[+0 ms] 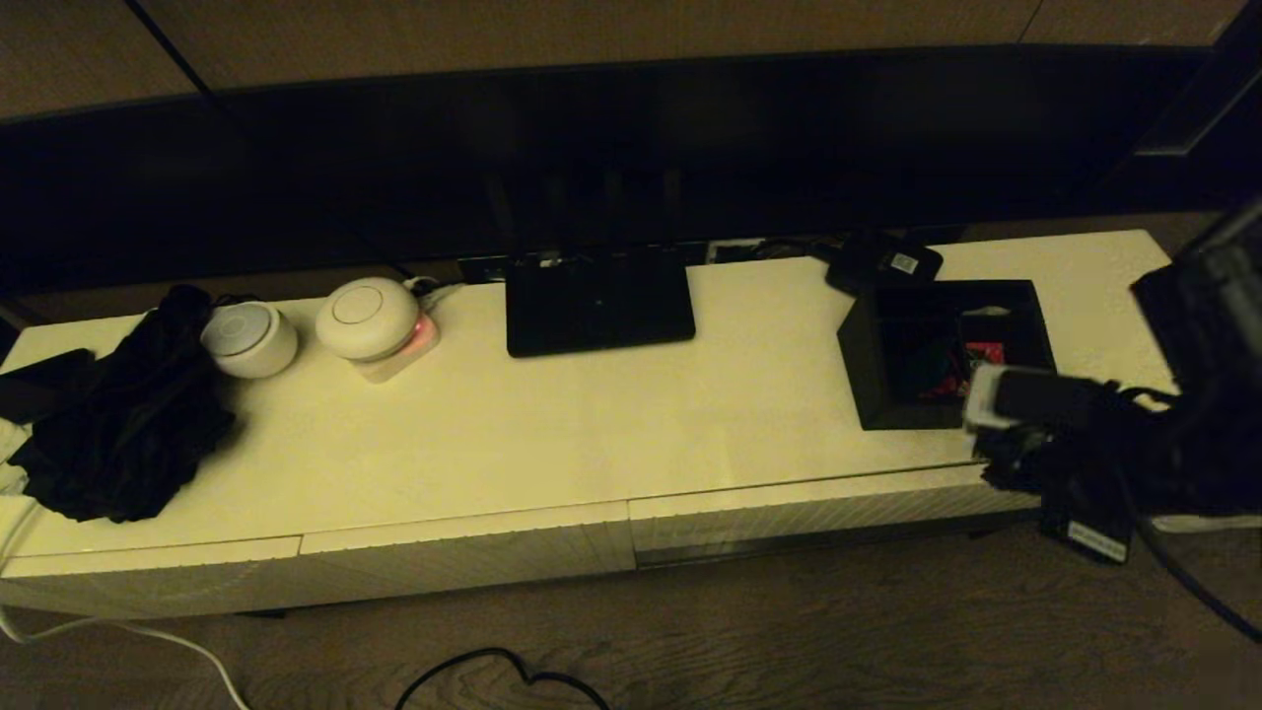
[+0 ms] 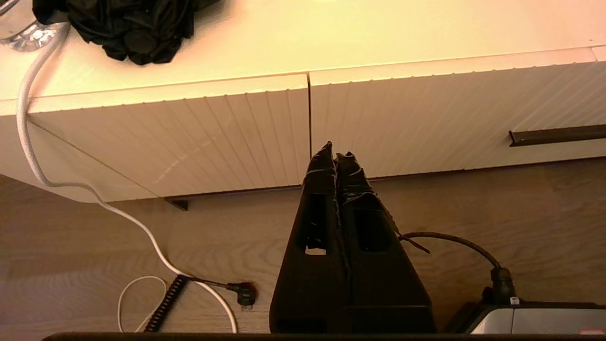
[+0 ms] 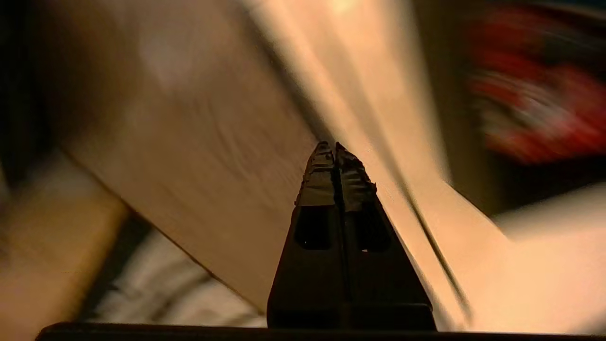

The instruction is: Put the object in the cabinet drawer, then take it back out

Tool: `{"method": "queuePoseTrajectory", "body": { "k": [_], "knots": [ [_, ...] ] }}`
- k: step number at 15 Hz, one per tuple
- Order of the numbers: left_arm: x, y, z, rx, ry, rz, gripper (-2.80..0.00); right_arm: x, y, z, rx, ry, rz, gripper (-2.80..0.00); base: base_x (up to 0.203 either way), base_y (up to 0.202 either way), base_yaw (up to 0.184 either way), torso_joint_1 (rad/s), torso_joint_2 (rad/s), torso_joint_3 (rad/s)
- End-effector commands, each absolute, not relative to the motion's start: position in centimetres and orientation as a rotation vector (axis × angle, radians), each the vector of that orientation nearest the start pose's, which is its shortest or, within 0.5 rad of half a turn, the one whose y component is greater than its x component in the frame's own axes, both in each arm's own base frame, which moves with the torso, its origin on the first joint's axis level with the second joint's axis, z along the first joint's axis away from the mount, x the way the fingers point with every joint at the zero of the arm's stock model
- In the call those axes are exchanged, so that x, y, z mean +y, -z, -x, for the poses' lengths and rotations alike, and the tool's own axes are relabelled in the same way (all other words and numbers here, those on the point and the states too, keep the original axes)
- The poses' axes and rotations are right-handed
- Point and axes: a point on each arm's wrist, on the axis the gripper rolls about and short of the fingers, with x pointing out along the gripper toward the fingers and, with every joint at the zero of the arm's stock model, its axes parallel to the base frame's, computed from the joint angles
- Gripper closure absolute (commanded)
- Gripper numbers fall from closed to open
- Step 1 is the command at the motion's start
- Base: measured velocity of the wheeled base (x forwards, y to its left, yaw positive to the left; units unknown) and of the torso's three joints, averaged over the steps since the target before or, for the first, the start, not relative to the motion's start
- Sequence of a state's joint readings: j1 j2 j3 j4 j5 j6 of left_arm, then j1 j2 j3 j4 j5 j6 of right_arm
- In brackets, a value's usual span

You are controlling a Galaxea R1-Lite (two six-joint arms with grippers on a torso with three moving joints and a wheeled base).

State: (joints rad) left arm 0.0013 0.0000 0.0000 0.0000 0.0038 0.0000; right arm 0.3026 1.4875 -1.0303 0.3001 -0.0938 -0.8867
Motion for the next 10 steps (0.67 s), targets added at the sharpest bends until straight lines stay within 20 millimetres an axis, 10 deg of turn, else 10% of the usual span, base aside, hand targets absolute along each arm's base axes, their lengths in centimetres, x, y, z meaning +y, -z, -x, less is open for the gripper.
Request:
{"method": "queuePoseTrajectory", "body": {
  "k": [1,6,10],
  "knots": [
    [0.0,-7.5,2.3,0.003,-0.006,0.0,0.0,8.1,-16.4,-25.4,0.661,-0.625,1.137,0.0,0.0,0.0,0.0,0.0,0.0,0.0],
    [0.0,-7.5,2.3,0.003,-0.006,0.0,0.0,9.6,-9.5,-27.6,0.559,-0.625,1.191,0.0,0.0,0.0,0.0,0.0,0.0,0.0],
    [0.0,-7.5,2.3,0.003,-0.006,0.0,0.0,9.9,-7.9,-27.7,0.49,-0.651,1.284,0.0,0.0,0.0,0.0,0.0,0.0,0.0]
  ]
}}
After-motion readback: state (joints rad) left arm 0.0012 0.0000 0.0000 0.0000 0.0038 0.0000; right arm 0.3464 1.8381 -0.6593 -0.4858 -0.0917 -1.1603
